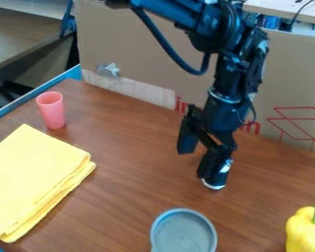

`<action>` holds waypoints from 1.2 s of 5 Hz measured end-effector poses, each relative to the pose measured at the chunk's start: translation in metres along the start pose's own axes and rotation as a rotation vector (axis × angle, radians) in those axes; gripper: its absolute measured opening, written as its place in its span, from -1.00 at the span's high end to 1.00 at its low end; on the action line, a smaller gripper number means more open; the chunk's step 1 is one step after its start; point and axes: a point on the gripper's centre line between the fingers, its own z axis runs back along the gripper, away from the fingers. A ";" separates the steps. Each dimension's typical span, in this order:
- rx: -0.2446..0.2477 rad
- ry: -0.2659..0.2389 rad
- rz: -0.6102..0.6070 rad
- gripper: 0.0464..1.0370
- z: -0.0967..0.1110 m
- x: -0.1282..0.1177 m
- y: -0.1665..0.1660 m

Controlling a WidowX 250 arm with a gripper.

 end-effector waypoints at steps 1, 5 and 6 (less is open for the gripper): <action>0.004 -0.008 0.005 -0.93 -0.002 0.008 -0.001; -0.129 0.021 -0.035 -0.33 -0.018 0.018 -0.019; -0.122 -0.006 0.010 -0.06 -0.020 0.017 -0.019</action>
